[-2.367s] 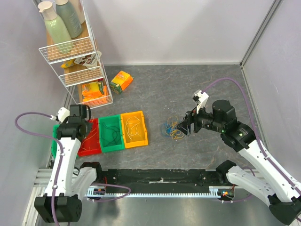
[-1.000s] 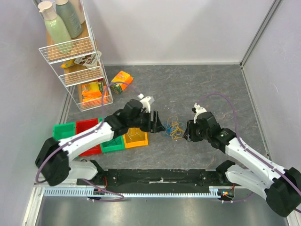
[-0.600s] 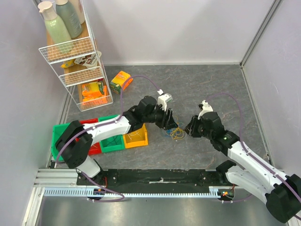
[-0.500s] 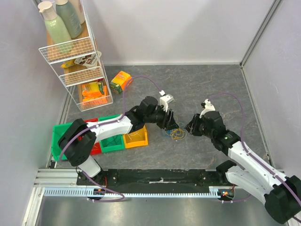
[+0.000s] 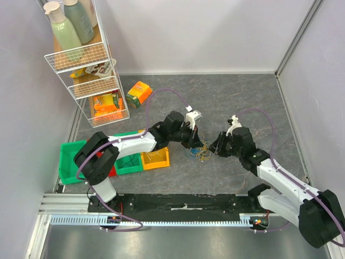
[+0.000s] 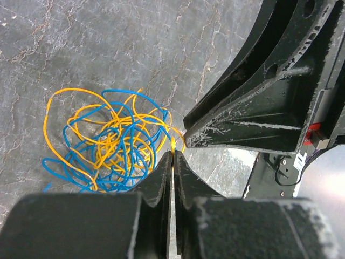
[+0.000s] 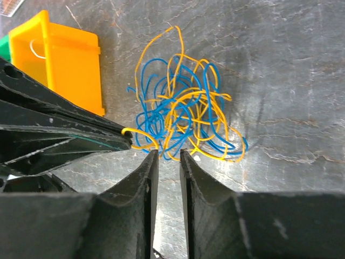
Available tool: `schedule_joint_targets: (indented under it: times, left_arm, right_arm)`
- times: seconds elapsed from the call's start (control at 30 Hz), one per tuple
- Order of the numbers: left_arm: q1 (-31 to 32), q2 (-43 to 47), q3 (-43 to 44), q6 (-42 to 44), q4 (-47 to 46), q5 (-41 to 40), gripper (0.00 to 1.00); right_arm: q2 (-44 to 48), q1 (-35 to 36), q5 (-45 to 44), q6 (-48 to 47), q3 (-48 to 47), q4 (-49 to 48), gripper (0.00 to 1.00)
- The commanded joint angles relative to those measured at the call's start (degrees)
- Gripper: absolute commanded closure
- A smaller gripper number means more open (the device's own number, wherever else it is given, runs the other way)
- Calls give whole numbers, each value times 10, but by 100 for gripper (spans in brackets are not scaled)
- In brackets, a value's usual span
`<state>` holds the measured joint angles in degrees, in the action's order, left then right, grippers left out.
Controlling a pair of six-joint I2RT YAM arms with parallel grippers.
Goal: Untangle the cables
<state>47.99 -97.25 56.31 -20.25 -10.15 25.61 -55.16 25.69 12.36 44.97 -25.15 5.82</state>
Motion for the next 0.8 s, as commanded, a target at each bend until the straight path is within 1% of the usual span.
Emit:
schedule_joint_targets:
  times: [0.0,0.07,0.13,0.33,0.37,0.5,0.53,0.63,0.7,0.77]
  left_arm:
    - [1,9,14,13,-23,-5,95]
    - [1,13,12,7,-25,1,98]
    - [0,15,7,3,-27,5,98]
    - [1,33,-16,-1,-47,16,98]
    - [1,34,-17,-1,-50,15,98]
    - [2,32,-17,-11,-55,21,98]
    - [1,32,-18,-19,-60,22,98]
    - [1,36,-21,-32,-72,22,98]
    - [1,50,-24,-34,-79,15,98]
    - [1,75,-29,-31,-71,-13,98]
  right_arm:
    - [-13,-2,21,12,-8,-54,68]
    - [-27,-3,14,9,-14,-53,62]
    - [-39,-7,7,6,-18,-54,59]
    - [-58,-13,6,-16,-31,-54,61]
    - [-58,-13,8,-19,-32,-70,62]
    - [-72,-13,53,-29,-33,-92,63]
    - [-80,-13,65,-28,-31,-101,65]
    - [-100,-13,91,-15,-19,-127,79]
    - [-99,-13,86,-11,-16,-126,91]
    - [-78,-13,57,-15,-18,-102,96]
